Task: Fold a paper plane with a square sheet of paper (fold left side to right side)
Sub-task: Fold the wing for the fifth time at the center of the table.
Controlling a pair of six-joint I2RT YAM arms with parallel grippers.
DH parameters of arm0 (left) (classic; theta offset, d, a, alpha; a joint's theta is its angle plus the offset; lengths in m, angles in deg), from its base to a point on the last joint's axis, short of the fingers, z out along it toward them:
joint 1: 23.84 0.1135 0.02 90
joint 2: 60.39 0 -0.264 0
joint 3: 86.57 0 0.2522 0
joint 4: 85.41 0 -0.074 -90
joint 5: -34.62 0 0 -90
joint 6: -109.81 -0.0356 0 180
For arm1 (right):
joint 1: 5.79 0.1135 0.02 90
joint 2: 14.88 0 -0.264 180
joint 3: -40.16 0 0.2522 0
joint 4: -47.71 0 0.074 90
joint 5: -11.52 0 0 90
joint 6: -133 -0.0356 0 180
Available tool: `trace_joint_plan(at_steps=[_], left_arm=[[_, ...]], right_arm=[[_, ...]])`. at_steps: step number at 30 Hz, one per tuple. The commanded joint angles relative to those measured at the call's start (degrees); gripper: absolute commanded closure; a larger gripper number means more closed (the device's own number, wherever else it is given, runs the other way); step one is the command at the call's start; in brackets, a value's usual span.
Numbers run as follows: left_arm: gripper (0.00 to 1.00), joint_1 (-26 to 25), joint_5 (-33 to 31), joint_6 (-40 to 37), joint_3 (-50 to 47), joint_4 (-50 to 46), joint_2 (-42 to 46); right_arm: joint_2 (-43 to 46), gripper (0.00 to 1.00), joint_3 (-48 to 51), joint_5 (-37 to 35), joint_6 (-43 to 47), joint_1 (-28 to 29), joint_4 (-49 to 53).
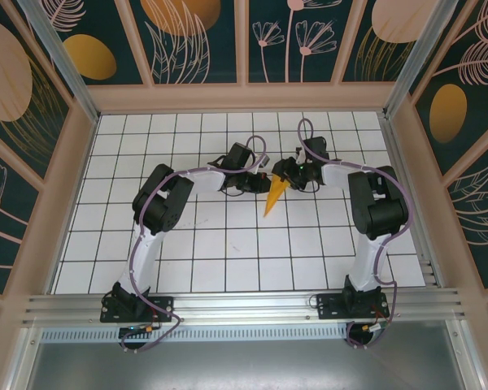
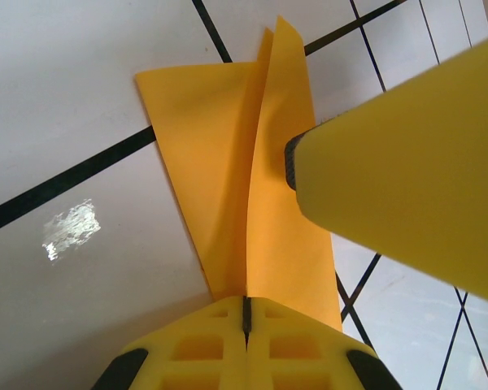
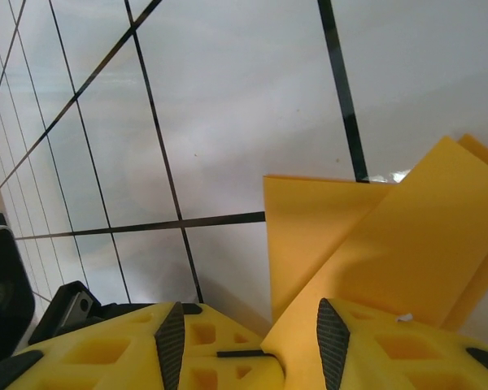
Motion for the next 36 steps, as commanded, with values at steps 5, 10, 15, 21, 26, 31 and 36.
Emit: trace_joint_plan(at_steps=[5, 10, 15, 21, 26, 31, 36], left_arm=[[1.0, 0.24, -3.2, -1.67, 0.01, -3.39, -3.01], [1.0, 0.2, -3.08, -1.69, 0.02, -3.39, -3.01], [1.0, 0.23, -2.87, -1.71, -0.05, -3.39, -2.92], [1.0, 0.23, -2.85, -1.75, -0.54, -2.96, -2.07], [1.0, 0.24, -3.21, -1.76, -1.92, -2.77, 1.1], [0.87, 0.2, -5.24, -2.7, -3.91, -3.77, 6.46], [0.76, 0.27, -8.11, -3.46, -6.93, -4.9, 12.67]], right_arm=[[-1.05, 0.53, 1.54, -1.47, 0.45, -0.63, 1.0], [-1.33, 0.55, 1.85, -1.69, 0.56, -0.81, 1.05], [-2.05, 0.56, 2.09, -2.26, 0.96, -0.9, 1.31], [-3.8, 0.6, 2.33, -3.18, 1.91, -1.02, 2.67], [-4.69, 0.67, 3.68, -3.84, 2.73, -1.2, 3.68], [-5.1, 0.71, 4.92, -4.13, 3.13, -1.63, 3.73], [-5.1, 0.77, 5.12, -4.52, 3.63, -1.86, 4.09]])
